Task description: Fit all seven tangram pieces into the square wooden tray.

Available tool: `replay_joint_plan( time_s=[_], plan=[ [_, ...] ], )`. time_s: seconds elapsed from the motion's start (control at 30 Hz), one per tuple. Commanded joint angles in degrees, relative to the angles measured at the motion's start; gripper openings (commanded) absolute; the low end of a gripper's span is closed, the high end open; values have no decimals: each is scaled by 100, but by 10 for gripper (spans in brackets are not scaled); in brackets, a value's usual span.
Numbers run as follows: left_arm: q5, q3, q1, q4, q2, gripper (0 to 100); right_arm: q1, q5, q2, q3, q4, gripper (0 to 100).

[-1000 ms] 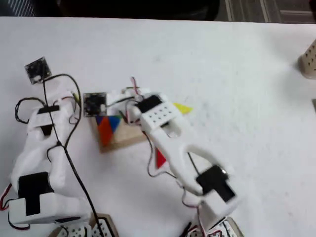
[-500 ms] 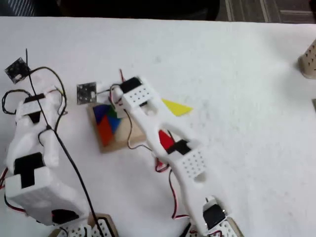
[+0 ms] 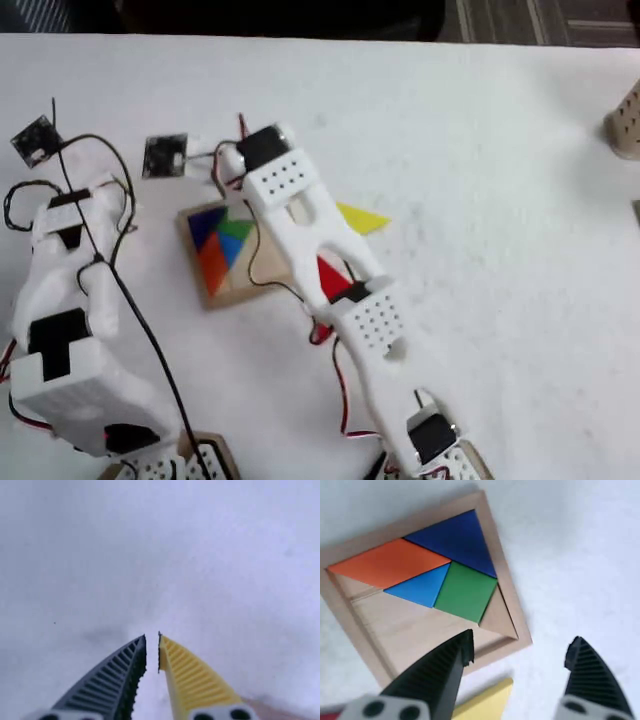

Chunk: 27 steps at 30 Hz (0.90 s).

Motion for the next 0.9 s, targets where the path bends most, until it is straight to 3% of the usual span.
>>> replay_joint_plan(
  time_s=[0.0, 0.13, 0.27, 0.4, 0.57, 0.7, 0.87],
  plan=[
    [35, -290, -22, 26, -48, 79, 171, -774, -145, -1196, 470, 272],
    [26, -281, -4, 26, -48, 79, 567, -1600, -435, -1011, 470, 142],
    [26, -281, 145, 70, -57, 79, 760, -2163, -1121, 79, 470, 13],
    [-26, -281, 233, 229, -145, 79, 708, -2303, -2202, 1837, 462, 29],
    [-1169, 404, 611, 185, -866, 79, 629, -2488, -3530, 3974, 180, 19],
    [-1670, 1020, 927, 35, -1490, 79, 585, -3007, -4127, 5802, -980, 18],
    [-1275, 1371, 919, -290, -1710, 80, 207, -3042, -4268, 7560, -2958, 18]
  ],
)
